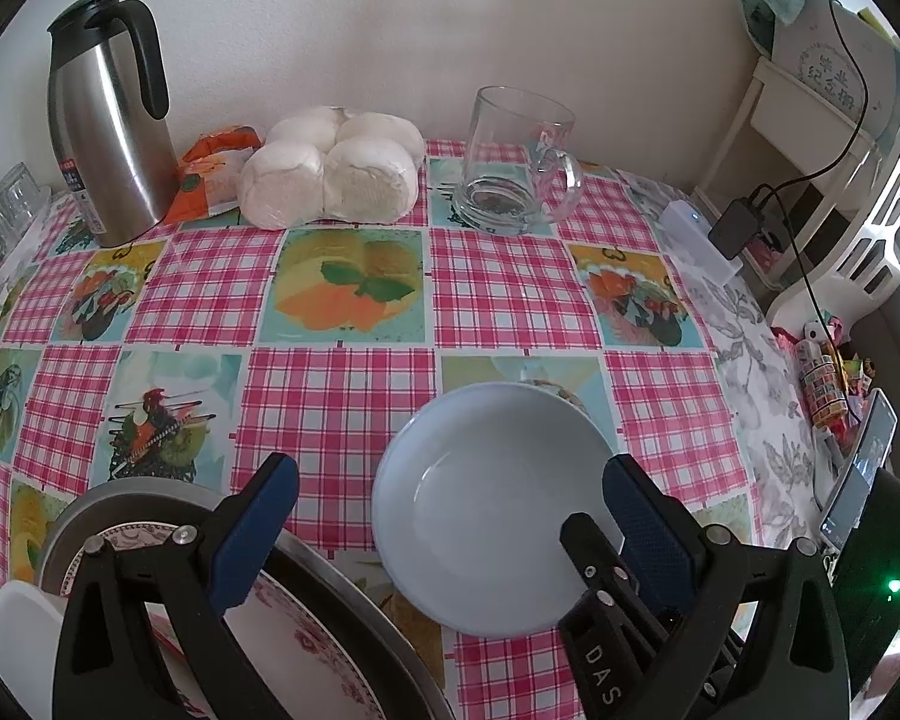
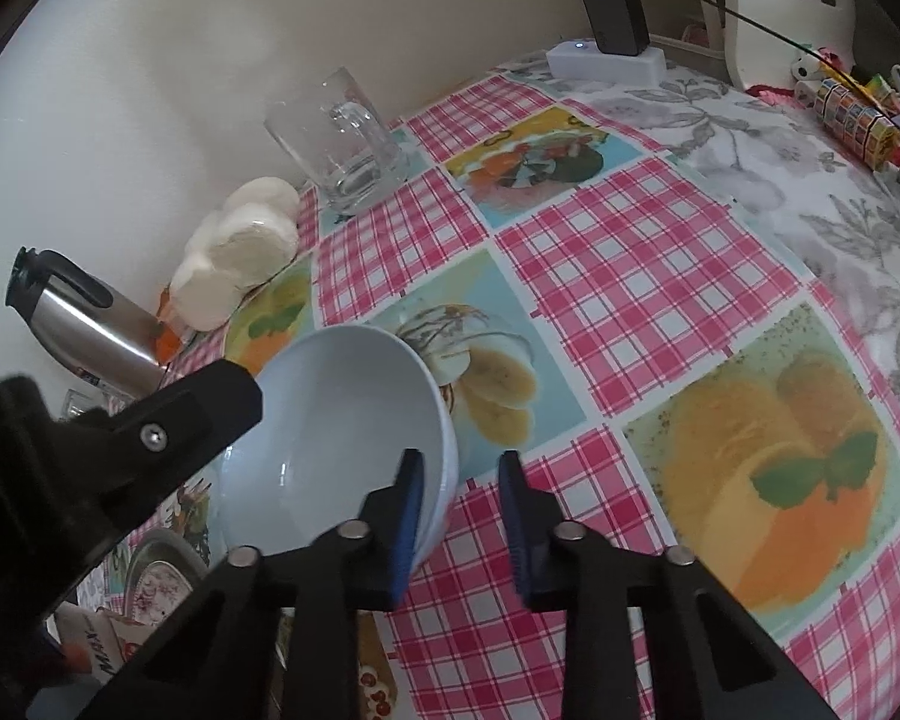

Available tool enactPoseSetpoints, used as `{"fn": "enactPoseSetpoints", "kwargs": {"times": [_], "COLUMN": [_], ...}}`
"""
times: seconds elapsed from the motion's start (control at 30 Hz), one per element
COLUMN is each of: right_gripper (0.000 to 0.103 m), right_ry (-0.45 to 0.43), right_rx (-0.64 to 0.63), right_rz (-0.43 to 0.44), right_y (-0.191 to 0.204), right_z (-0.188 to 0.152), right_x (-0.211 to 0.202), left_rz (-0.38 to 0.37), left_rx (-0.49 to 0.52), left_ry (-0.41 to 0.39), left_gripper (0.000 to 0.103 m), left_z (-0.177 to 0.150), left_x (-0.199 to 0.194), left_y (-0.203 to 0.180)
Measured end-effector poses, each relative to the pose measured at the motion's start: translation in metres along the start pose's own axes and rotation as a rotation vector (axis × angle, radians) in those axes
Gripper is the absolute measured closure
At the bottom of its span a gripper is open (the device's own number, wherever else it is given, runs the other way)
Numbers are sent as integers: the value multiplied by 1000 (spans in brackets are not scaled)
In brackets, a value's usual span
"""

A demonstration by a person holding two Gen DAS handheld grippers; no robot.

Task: Organize plates and bowls
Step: 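Grasp the pale blue bowl rim with the right tool, then lift the pale blue bowl with the right tool and carry it over the basin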

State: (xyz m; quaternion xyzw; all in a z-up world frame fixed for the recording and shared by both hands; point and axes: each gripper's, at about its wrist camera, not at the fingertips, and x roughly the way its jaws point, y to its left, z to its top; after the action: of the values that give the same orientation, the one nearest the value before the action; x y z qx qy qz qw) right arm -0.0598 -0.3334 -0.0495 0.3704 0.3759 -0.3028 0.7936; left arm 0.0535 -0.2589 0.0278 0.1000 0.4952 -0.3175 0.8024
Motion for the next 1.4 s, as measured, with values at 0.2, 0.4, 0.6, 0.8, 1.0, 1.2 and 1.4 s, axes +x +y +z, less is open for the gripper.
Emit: {"fn": "enactPoseSetpoints", "kwargs": {"times": [0.2, 0.4, 0.6, 0.8, 1.0, 1.2, 1.4], "right_gripper": [91, 91, 91, 91, 91, 90, 90], "right_ry": [-7, -5, 4, 21, 33, 36, 32], "right_rx": [4, 31, 55, 77, 88, 89, 91], "right_rz": [-4, -3, -16, -22, -23, -20, -8], "right_y": [-6, -19, -32, -39, -43, -45, -45], "right_z": [3, 7, 10, 9, 6, 4, 3], "right_x": [-5, -8, -9, -4, -3, -2, 0], "left_rz": [-10, -12, -5, 10, -9, -34, -33], "left_rx": [7, 28, 47, 70, 79, 90, 95], "left_ry": [6, 27, 64, 100, 128, 128, 122], "left_gripper": [2, 5, 24, 44, 63, 76, 81], "left_z": [0, -3, -7, -14, -19, -22, -23], "left_x": [1, 6, 17, 29, 38, 42, 43], "left_y": [-2, -7, -9, -13, -15, -18, -19]}}
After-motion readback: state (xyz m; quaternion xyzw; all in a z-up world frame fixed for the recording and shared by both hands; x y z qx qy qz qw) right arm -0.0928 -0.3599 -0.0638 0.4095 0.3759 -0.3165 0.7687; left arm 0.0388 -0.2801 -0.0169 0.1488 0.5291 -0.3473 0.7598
